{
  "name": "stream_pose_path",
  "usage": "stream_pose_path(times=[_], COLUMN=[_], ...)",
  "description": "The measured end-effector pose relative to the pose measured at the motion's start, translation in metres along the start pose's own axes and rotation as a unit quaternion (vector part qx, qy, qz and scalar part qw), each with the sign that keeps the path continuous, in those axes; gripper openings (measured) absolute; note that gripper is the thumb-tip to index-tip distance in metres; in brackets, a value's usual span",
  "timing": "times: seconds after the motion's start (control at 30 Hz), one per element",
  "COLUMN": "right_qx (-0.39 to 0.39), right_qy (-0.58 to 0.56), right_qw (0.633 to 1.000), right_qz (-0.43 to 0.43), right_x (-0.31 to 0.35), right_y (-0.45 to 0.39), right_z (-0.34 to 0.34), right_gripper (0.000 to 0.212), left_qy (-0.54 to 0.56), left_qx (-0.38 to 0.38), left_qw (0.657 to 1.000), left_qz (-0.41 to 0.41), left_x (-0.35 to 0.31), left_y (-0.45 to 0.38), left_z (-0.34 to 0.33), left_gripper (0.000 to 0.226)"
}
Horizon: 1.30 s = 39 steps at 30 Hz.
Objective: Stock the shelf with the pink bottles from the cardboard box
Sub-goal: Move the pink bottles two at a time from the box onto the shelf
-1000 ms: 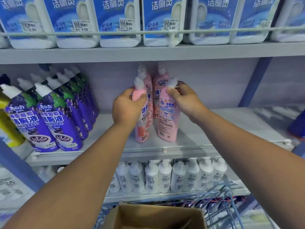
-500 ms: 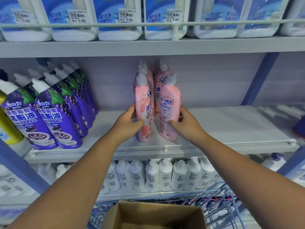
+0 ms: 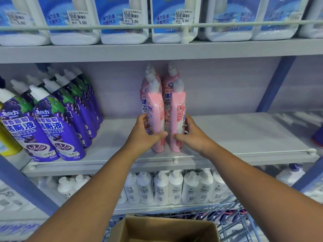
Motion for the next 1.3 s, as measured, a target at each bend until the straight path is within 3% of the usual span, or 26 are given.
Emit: stream_pose_path(times=[0.13, 0.23, 0.3, 0.47, 0.6, 0.77, 0.9, 1.07, 1.3], right_qx=[-0.071, -0.169, -0.161, -0.029, -0.110, -0.209, -0.223, -0.216, -0.209], right_qy=[0.050, 0.151, 0.172, 0.016, 0.069, 0.179, 0.175, 0.162, 0.176], right_qw=[0.996, 0.974, 0.971, 0.998, 0.991, 0.960, 0.956, 0.958, 0.955], right_qz=[-0.006, -0.029, -0.051, -0.044, -0.040, -0.055, -0.072, -0.095, -0.112], right_x=[-0.003, -0.008, -0.010, -0.027, -0.030, -0.030, -0.031, -0.032, -0.030], right_y=[-0.004, -0.008, -0.009, 0.002, -0.007, -0.026, -0.042, -0.066, -0.093], right_z=[-0.002, -0.002, -0.002, 0.002, -0.001, -0.003, 0.001, 0.006, 0.008], right_gripper=[0.083, 0.101, 0.104, 0.083, 0.063, 0.071, 0.066, 0.063, 0.064], left_qy=[-0.009, 0.023, 0.008, 0.071, 0.082, 0.012, 0.045, 0.009, -0.008], left_qx=[-0.017, -0.003, -0.018, -0.043, -0.032, -0.079, -0.073, -0.091, -0.090], left_qw=[1.000, 0.999, 0.999, 0.996, 0.994, 0.996, 0.995, 0.995, 0.996], left_qz=[0.004, 0.023, 0.037, 0.046, 0.058, 0.045, 0.044, 0.032, 0.016], left_x=[0.001, 0.009, 0.013, 0.026, 0.035, 0.032, 0.040, 0.049, 0.057], left_y=[-0.004, -0.003, -0.002, -0.004, -0.008, -0.014, -0.025, -0.034, -0.038], left_z=[-0.002, 0.006, 0.014, 0.023, 0.022, 0.020, 0.024, 0.019, 0.016], left_gripper=[0.076, 0.064, 0.053, 0.040, 0.036, 0.038, 0.038, 0.026, 0.036])
Point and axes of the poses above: each hand's wrist, its own y-axis away from the middle knuckle, its own z-axis out of the back of the hand, x = y × z, the point moved 3 cm from there along -y, towards the middle knuckle, and after that the axes turned 11 degrees about x, right-handed, at the moved point
